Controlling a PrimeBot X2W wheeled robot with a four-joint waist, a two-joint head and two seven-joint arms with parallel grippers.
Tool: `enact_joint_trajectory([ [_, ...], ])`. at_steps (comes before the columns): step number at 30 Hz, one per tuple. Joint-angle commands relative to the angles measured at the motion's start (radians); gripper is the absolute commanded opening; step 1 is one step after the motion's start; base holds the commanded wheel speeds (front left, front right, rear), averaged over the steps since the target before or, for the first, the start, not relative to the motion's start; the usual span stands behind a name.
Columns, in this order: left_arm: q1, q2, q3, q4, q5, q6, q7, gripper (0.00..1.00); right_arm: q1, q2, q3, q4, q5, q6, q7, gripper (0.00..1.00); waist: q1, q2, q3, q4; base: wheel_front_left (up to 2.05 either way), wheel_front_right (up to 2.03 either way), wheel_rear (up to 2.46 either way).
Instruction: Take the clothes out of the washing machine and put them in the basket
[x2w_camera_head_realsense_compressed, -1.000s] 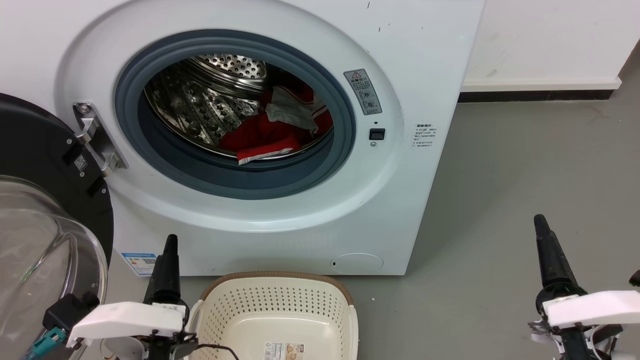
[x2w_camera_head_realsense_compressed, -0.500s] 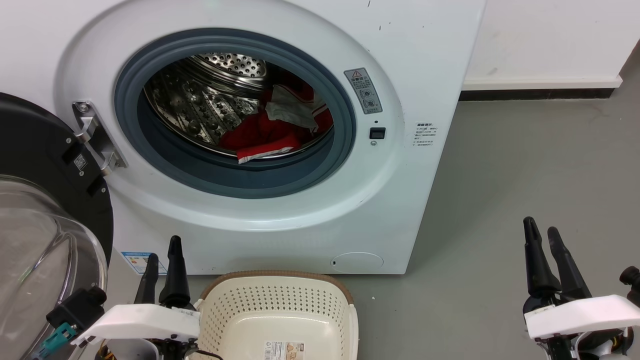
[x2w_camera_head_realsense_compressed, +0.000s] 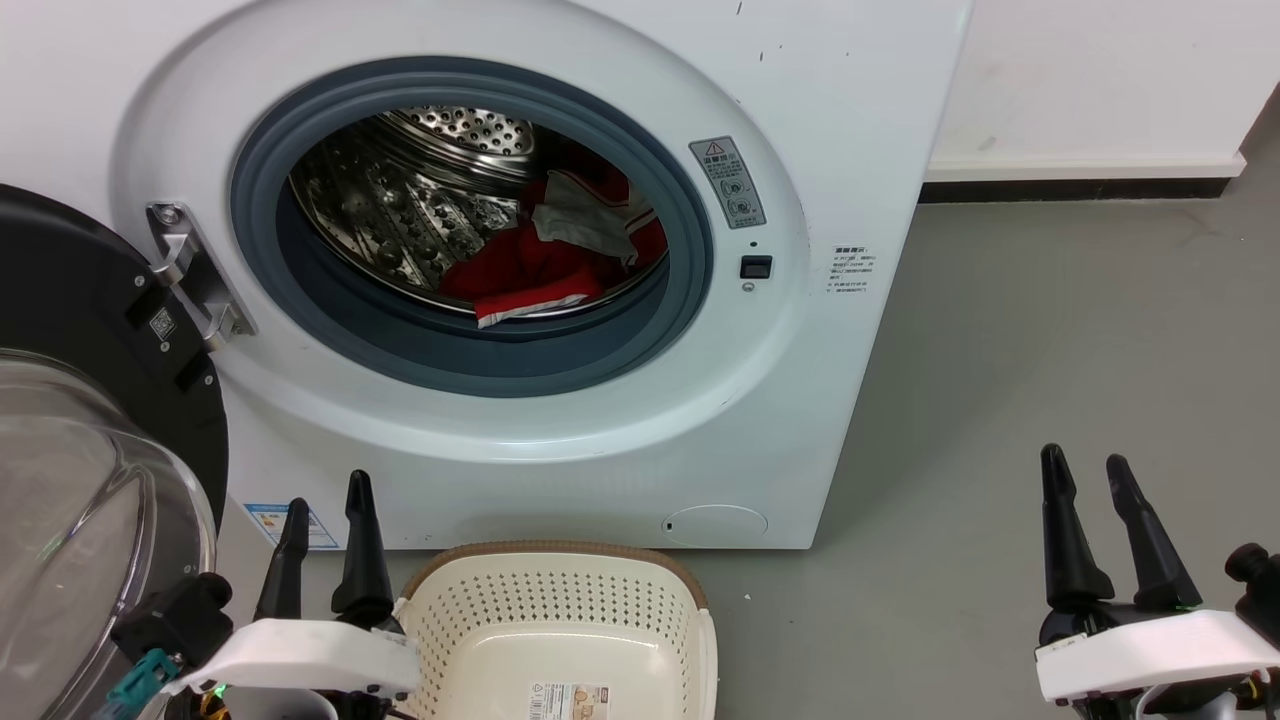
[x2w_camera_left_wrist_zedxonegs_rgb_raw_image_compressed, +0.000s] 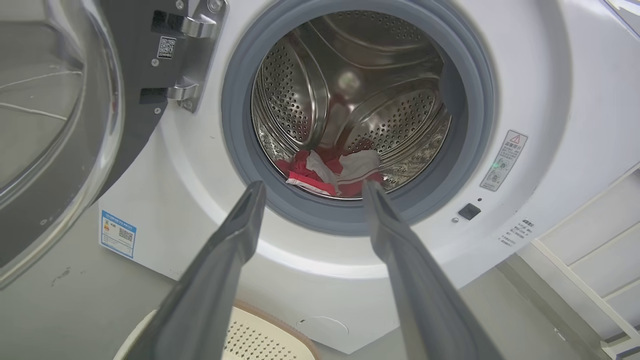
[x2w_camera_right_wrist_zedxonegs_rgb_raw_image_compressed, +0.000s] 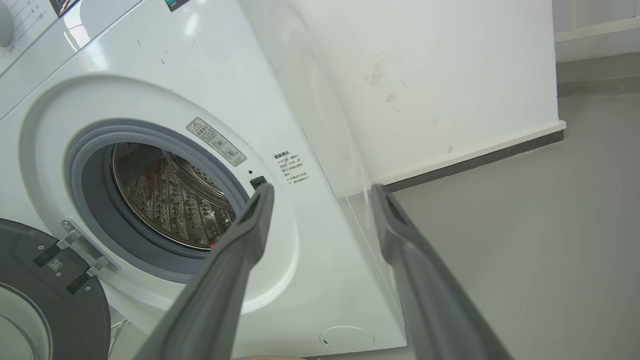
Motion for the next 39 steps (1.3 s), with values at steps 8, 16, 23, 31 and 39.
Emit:
enact_joint_trajectory([
  [8,0.011,0.006,-0.006,-0.029,0.105,0.002,-0.029,1.00,0.011,-0.005,0.002,-0.047,-0.099,0.000,-0.028,1.00,0.0000,0.0000,0.001,0.000,0.00,0.00,0.00],
  [16,0.025,0.002,-0.009,-0.033,0.186,0.001,-0.049,1.00,0.021,-0.005,-0.005,-0.069,-0.161,0.000,-0.048,1.00,0.0000,0.0000,0.002,0.000,0.00,0.00,0.00],
  [23,0.031,-0.001,-0.012,-0.029,0.256,0.002,-0.066,1.00,0.034,-0.005,-0.006,-0.087,-0.208,0.000,-0.065,1.00,0.0000,0.0000,0.005,0.002,0.00,0.00,0.00],
  [31,0.039,-0.004,-0.015,-0.036,0.329,0.008,-0.084,1.00,0.044,-0.005,-0.004,-0.103,-0.268,0.000,-0.084,1.00,0.0000,0.0000,0.007,0.004,0.00,0.00,0.00],
  [39,0.051,-0.005,-0.017,-0.045,0.402,0.013,-0.100,1.00,0.058,-0.005,0.005,-0.120,-0.327,0.000,-0.100,1.00,0.0000,0.0000,0.009,0.003,0.00,0.00,0.00],
])
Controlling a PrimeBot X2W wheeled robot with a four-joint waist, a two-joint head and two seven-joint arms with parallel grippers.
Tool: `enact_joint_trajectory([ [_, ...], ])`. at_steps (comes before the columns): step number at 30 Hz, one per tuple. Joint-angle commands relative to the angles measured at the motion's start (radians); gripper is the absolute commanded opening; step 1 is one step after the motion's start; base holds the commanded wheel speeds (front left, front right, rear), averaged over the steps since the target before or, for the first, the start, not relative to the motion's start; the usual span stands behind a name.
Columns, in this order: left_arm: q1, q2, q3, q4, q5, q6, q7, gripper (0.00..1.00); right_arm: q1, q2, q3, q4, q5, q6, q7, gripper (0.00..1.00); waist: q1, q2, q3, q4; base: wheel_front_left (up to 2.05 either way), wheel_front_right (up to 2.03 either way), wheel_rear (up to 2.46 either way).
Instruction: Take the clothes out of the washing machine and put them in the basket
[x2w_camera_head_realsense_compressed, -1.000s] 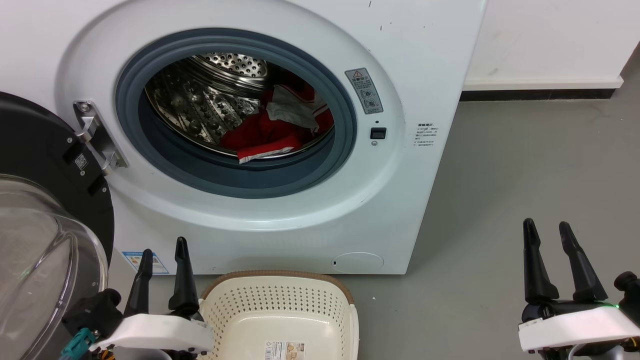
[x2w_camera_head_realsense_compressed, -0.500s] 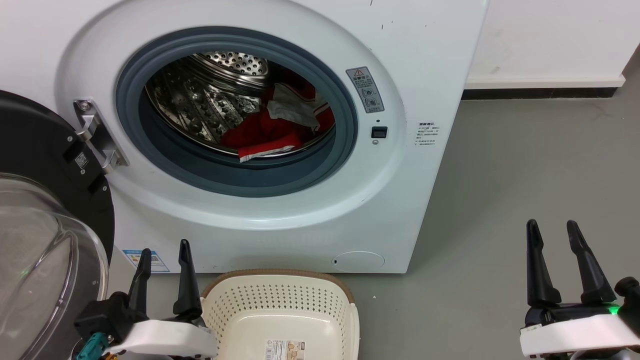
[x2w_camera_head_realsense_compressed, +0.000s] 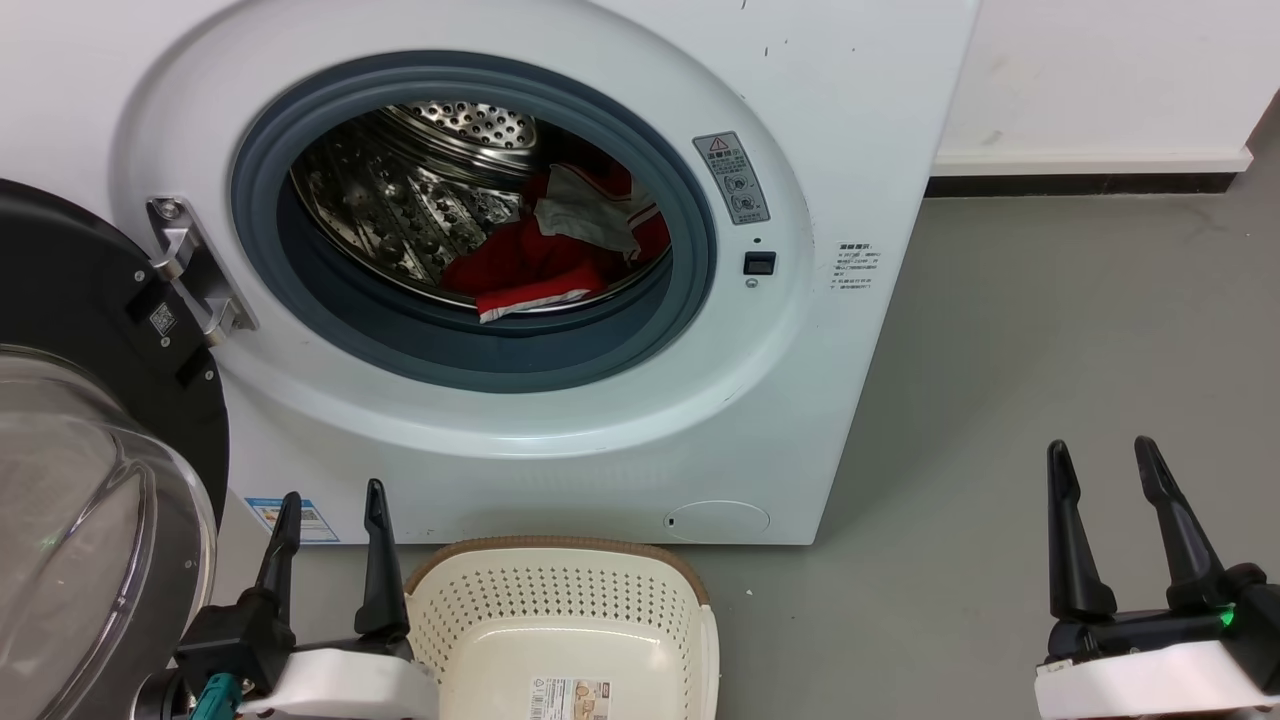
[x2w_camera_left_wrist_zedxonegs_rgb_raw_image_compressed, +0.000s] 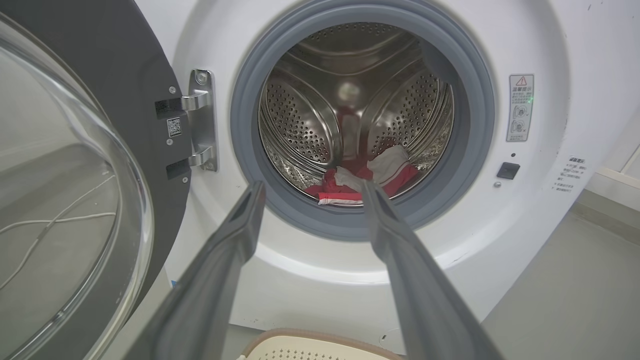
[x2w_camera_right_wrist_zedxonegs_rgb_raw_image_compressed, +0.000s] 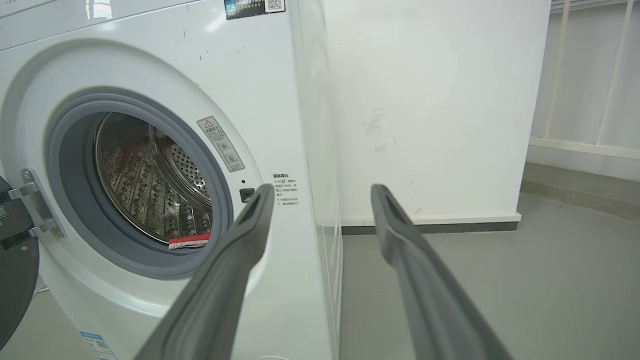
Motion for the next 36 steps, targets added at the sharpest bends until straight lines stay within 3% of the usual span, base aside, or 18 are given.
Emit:
enact_joint_trajectory([
  [1,0.010,-0.001,-0.002,-0.011,0.027,0.007,-0.011,1.00,0.013,-0.004,0.003,-0.015,-0.023,0.000,-0.011,1.00,0.0000,0.0000,0.000,0.000,0.00,0.00,0.00],
  [24,0.036,-0.004,-0.001,0.024,0.138,-0.013,-0.052,1.00,0.040,-0.004,0.010,-0.050,-0.156,0.000,-0.052,1.00,0.0000,0.0000,-0.005,-0.002,0.00,0.00,0.00],
  [36,0.037,-0.004,0.002,0.040,0.116,-0.016,-0.051,1.00,0.045,-0.004,0.008,-0.033,-0.119,0.000,-0.050,1.00,0.0000,0.0000,-0.009,-0.005,0.00,0.00,0.00],
])
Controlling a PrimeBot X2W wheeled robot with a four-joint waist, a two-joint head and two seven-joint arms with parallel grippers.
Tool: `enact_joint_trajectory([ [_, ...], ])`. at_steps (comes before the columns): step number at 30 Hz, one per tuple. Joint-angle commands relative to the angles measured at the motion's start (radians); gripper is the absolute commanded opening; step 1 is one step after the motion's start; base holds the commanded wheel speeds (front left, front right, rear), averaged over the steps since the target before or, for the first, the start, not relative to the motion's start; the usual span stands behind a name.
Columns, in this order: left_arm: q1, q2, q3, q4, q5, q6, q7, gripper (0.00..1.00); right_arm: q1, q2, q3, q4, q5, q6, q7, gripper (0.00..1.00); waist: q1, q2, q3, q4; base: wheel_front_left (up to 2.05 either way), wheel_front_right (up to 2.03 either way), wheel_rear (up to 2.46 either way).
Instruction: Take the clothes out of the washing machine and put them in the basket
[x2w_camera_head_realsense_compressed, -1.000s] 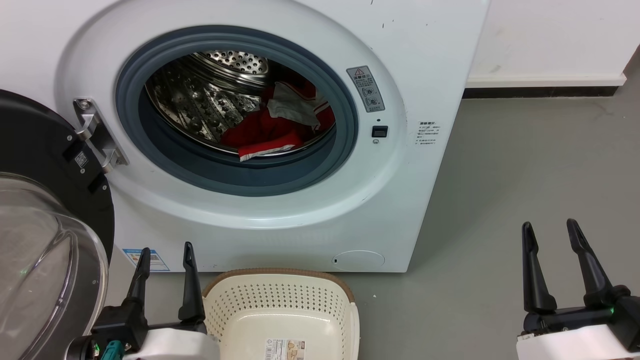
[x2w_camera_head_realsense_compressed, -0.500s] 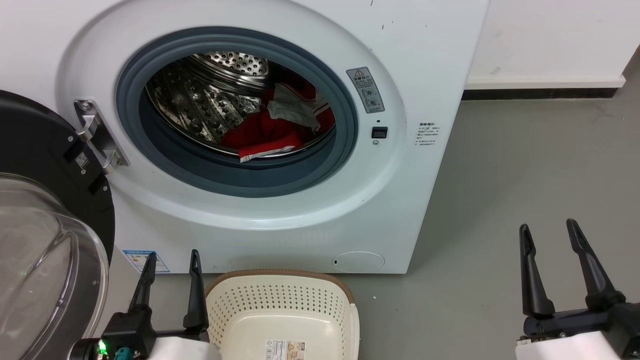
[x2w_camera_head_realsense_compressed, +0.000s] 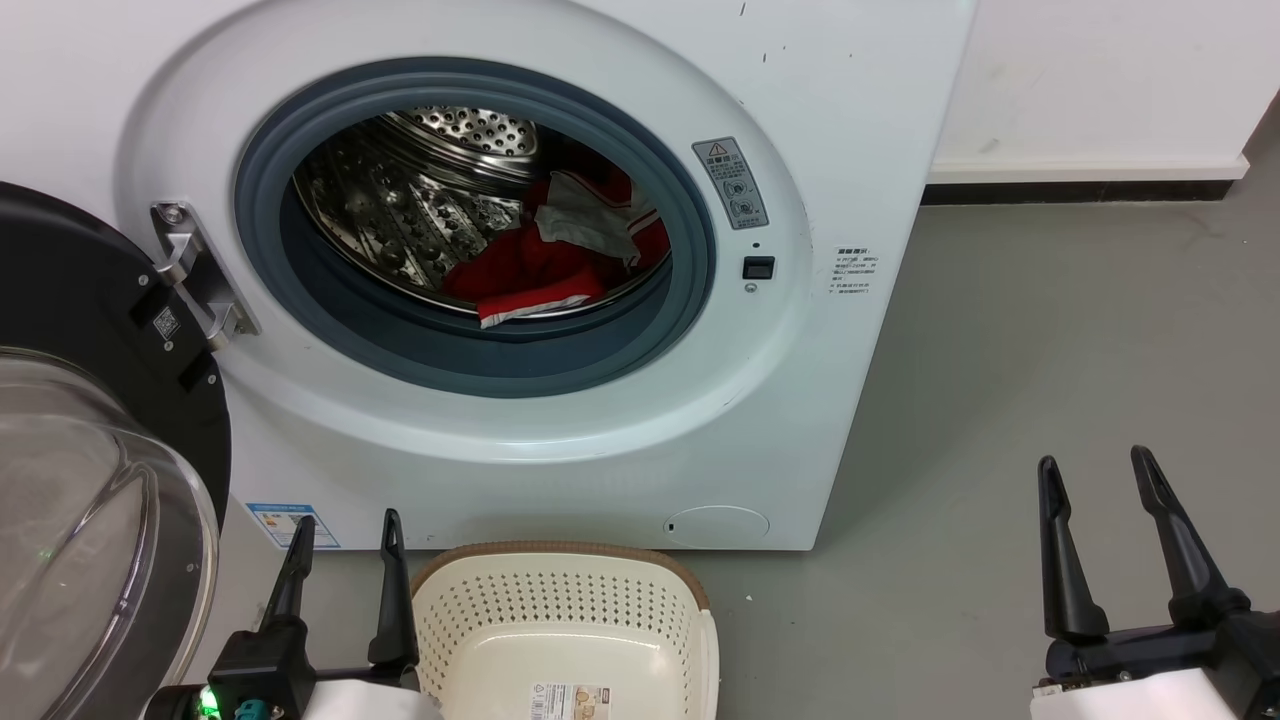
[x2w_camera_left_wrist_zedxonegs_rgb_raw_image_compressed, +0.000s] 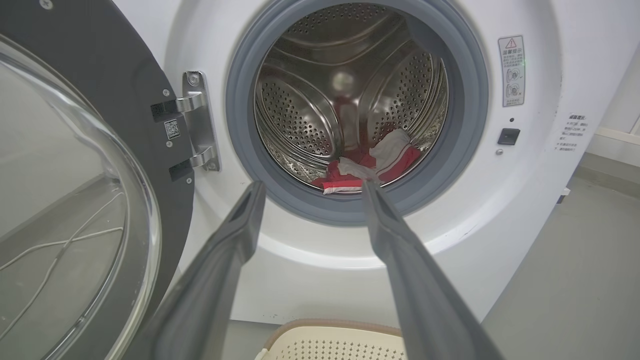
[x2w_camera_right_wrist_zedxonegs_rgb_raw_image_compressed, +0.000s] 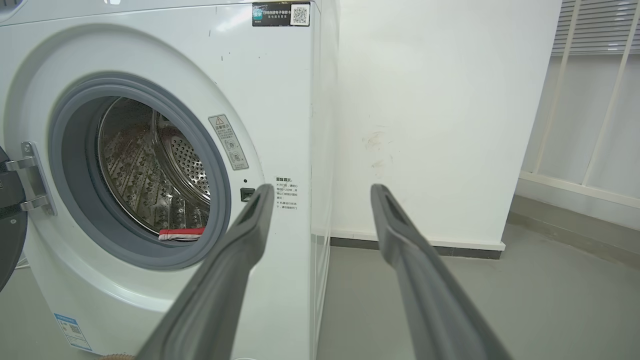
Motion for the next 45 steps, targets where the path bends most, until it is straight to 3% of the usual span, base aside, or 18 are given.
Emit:
enact_joint_trajectory([
  [1,0.007,-0.002,0.001,0.002,0.000,-0.003,-0.005,1.00,0.010,-0.003,0.002,0.001,0.009,0.000,-0.003,1.00,0.0000,-0.0001,0.000,-0.001,0.00,0.00,0.00],
  [23,-0.049,-0.002,0.026,0.025,-0.004,-0.013,-0.004,1.00,-0.016,-0.002,0.011,-0.002,0.020,0.000,-0.003,1.00,0.0000,-0.0001,0.025,-0.031,0.00,0.00,0.00],
  [30,-0.240,0.028,0.078,0.117,0.029,-0.079,-0.004,1.00,-0.070,-0.002,0.025,-0.028,0.022,0.000,-0.003,1.00,0.0000,-0.0001,0.119,-0.066,0.00,0.00,0.00],
  [36,-0.463,0.081,0.107,0.226,0.045,-0.096,-0.004,1.00,-0.139,-0.002,0.030,-0.062,0.033,0.000,-0.003,1.00,0.0000,-0.0001,0.227,-0.105,0.00,0.00,0.00],
  [45,-0.815,0.193,0.076,0.480,0.080,-0.122,0.010,1.00,-0.250,-0.001,0.030,-0.115,0.070,0.000,-0.003,1.00,0.0000,-0.0001,0.400,-0.171,0.00,0.00,0.00],
])
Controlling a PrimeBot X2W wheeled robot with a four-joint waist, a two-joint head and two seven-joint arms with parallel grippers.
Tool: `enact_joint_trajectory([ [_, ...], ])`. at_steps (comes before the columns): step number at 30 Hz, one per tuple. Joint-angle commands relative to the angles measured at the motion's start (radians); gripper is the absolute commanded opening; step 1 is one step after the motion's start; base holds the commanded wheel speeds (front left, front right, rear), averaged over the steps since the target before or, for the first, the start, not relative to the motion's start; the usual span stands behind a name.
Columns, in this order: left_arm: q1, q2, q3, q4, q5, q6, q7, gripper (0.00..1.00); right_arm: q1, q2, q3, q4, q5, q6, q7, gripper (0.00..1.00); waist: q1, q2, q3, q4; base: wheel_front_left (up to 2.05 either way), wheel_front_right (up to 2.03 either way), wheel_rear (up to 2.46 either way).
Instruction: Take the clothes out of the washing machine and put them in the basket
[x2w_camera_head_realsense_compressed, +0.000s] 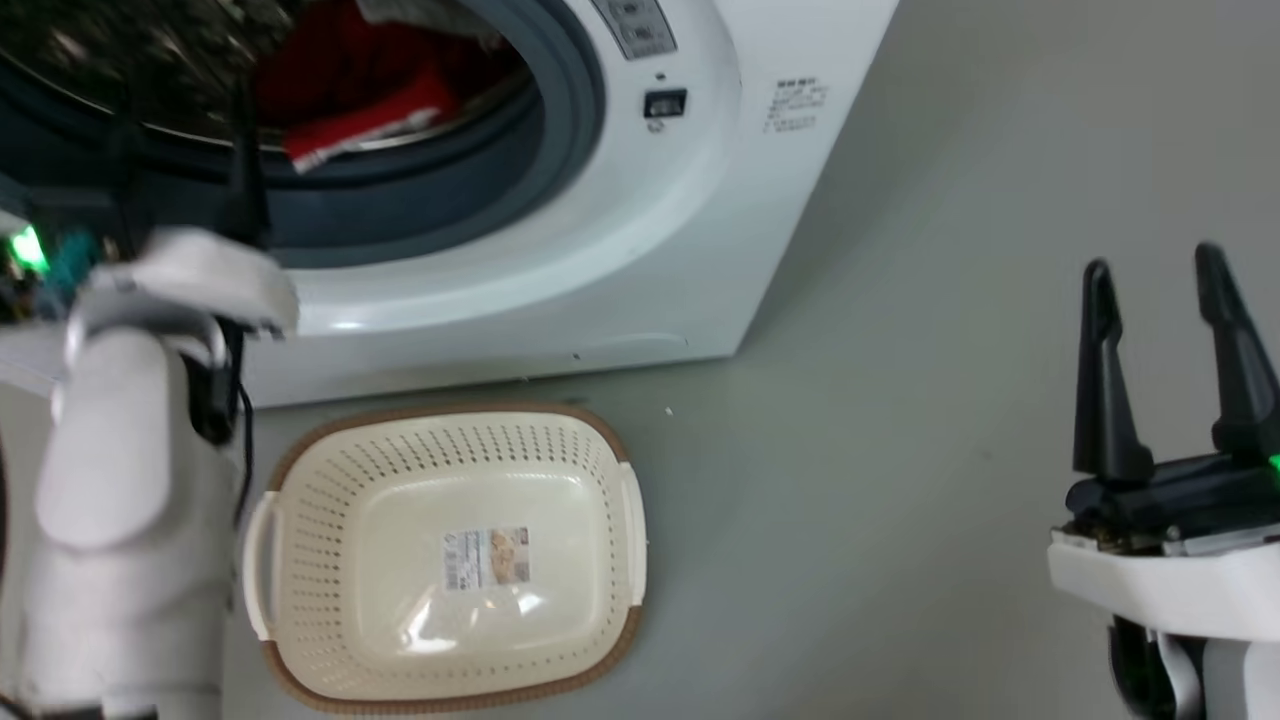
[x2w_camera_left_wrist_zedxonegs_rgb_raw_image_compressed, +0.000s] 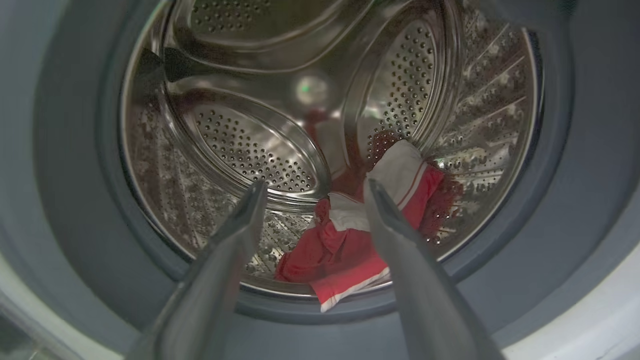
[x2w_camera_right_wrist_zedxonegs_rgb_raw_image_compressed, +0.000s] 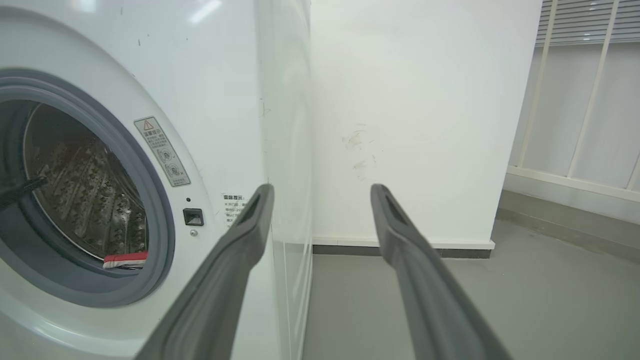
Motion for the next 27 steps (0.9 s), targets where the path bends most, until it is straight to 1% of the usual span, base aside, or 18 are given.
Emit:
enact_joint_trajectory([
  [1,-0.077,0.021,-0.005,0.034,0.008,-0.002,0.015,1.00,-0.031,0.000,0.000,-0.014,0.013,0.000,-0.002,1.00,-0.0001,0.0000,0.086,-0.047,0.00,0.00,0.00],
  [5,-0.221,0.070,-0.020,0.125,0.010,-0.012,0.091,1.00,-0.072,0.000,0.000,-0.041,0.030,0.000,-0.002,1.00,-0.0001,0.0000,0.159,-0.079,0.00,0.00,0.00],
  [10,-0.375,0.127,-0.056,0.206,0.005,-0.027,0.200,1.00,-0.114,0.000,-0.001,-0.075,0.060,0.000,-0.002,1.00,-0.0001,0.0000,0.238,-0.112,0.00,0.00,0.00],
  [15,-0.521,0.177,-0.102,0.275,-0.022,-0.032,0.355,1.00,-0.148,0.000,0.006,-0.105,0.086,0.000,-0.002,1.00,-0.0001,0.0000,0.310,-0.143,0.00,0.00,0.00],
  [19,-0.629,0.218,-0.197,0.305,-0.071,-0.034,0.505,1.00,-0.169,0.000,0.009,-0.131,0.105,0.000,-0.002,1.00,-0.0001,0.0000,0.364,-0.163,0.00,0.00,0.00],
  [24,-0.732,0.264,-0.314,0.322,-0.167,-0.034,0.693,1.00,-0.192,0.000,0.013,-0.159,0.128,0.000,-0.002,1.00,-0.0001,0.0000,0.420,-0.177,0.00,0.00,0.00],
  [25,-0.732,0.264,-0.314,0.322,-0.167,-0.034,0.693,1.00,-0.192,0.000,0.013,-0.159,0.128,0.000,-0.002,1.00,-0.0001,0.0000,0.420,-0.177,0.00,0.00,0.00],
  [27,-0.771,0.288,-0.354,0.317,-0.200,-0.034,0.762,1.00,-0.197,0.000,0.017,-0.168,0.136,0.000,-0.002,1.00,-0.0001,0.0000,0.440,-0.186,0.00,0.00,0.00],
])
